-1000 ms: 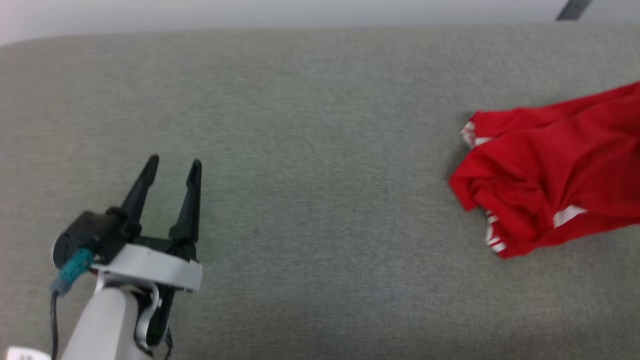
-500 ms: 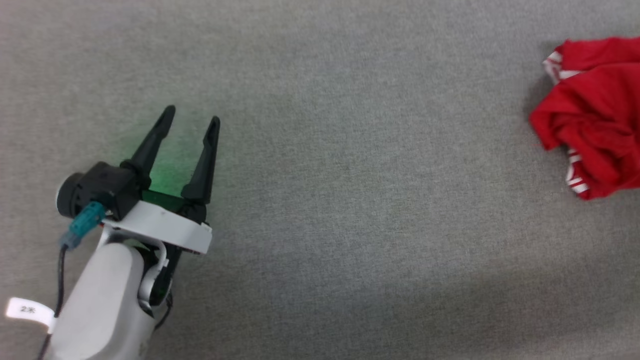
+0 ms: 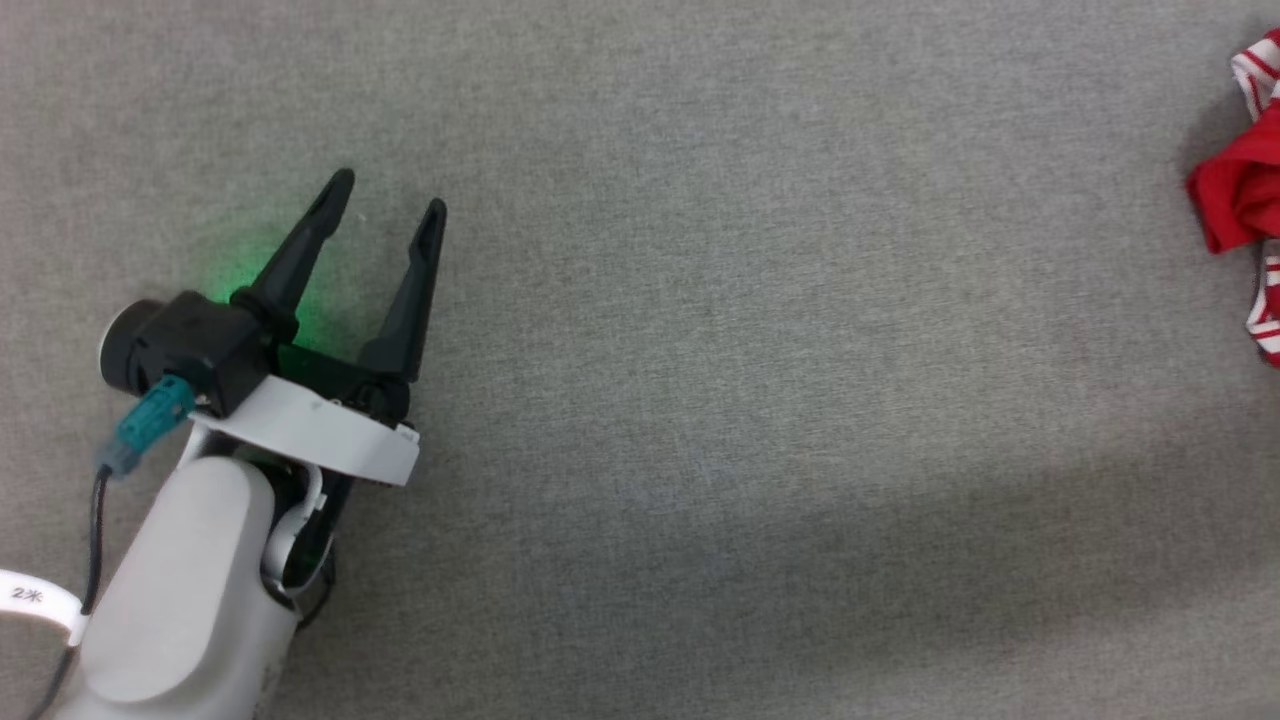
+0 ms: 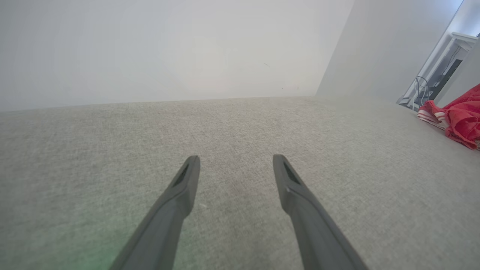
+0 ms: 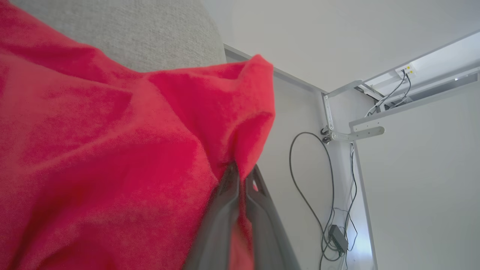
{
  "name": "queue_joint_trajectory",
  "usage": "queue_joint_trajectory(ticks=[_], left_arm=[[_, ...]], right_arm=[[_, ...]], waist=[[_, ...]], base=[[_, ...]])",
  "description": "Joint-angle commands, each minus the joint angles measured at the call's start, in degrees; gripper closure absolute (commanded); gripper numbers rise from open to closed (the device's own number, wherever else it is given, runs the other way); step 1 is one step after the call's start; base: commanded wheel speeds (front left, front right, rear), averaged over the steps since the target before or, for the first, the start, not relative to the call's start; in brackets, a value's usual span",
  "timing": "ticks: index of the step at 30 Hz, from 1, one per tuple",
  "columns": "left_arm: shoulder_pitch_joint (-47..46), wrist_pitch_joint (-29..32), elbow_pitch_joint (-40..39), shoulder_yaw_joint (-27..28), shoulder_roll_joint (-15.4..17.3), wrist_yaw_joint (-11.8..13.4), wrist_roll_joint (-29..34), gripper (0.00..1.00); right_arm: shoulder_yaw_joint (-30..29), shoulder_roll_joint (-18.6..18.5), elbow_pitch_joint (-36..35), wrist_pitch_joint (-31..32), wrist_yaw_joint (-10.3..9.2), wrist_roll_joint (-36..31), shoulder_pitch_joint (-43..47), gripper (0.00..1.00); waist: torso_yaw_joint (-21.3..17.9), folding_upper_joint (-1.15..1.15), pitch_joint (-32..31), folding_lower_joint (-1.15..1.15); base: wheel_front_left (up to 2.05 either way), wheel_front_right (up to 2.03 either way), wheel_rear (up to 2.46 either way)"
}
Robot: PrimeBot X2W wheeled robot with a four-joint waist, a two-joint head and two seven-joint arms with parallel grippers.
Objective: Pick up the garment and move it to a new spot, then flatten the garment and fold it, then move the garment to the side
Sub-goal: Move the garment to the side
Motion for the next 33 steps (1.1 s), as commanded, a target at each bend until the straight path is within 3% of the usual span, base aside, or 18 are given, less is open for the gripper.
queue_joint_trajectory(ticks=[1,11,16,18,19,21,26,33], left_arm=[[0.1,0.3,1.3,0.2,0.7,0.1,0.0,0.00],[-0.5,0.8,1.2,-0.6,0.9,0.4,-0.1,0.00],[-0.1,0.6,1.3,-0.9,0.8,0.5,-0.3,0.00],[0.3,0.4,1.2,-0.9,0.9,0.5,-0.5,0.00],[0.5,0.4,1.2,-0.8,0.9,0.5,-0.6,0.00],[0.8,0.2,1.2,-0.7,0.8,0.6,-0.7,0.00],[1.6,-0.2,1.2,-0.3,0.6,0.6,-1.1,0.00],[3.9,-0.6,1.7,0.4,0.1,0.7,-2.0,0.00]], right_arm=[[-0.3,0.7,1.0,-0.7,-0.11,-0.9,-0.8,1.00],[-4.0,5.5,12.5,-5.9,-0.10,-5.5,-4.9,1.00],[-6.6,5.7,15.8,-8.3,-0.10,-6.6,-6.5,1.00],[-7.4,5.5,16.6,-9.2,-0.10,-7.3,-6.9,0.81],[-7.7,5.4,16.9,-9.6,-0.10,-7.7,-7.3,0.66],[-8.3,5.4,17.3,-10.0,-0.10,-8.1,-7.7,0.53],[-9.8,5.5,18.0,-11.5,-0.10,-9.9,-7.8,0.00],[-11.7,6.1,18.4,-13.3,-0.10,-10.0,-6.3,0.00]], waist=[[0.5,0.00,0.6,0.00],[2.1,0.00,1.5,0.00],[2.9,0.00,1.1,0.00],[3.1,0.00,0.6,0.00],[3.1,0.00,0.4,0.00],[3.2,0.00,-0.3,0.00],[3.2,0.00,-2.6,0.00],[4.1,0.00,-7.4,0.00]], base=[[0.00,0.00,0.00],[0.00,0.00,0.00],[0.00,0.00,0.00],[0.00,0.00,0.00],[0.00,0.00,0.00],[0.00,0.00,0.00],[0.00,0.00,0.00],[0.00,0.00,0.00]])
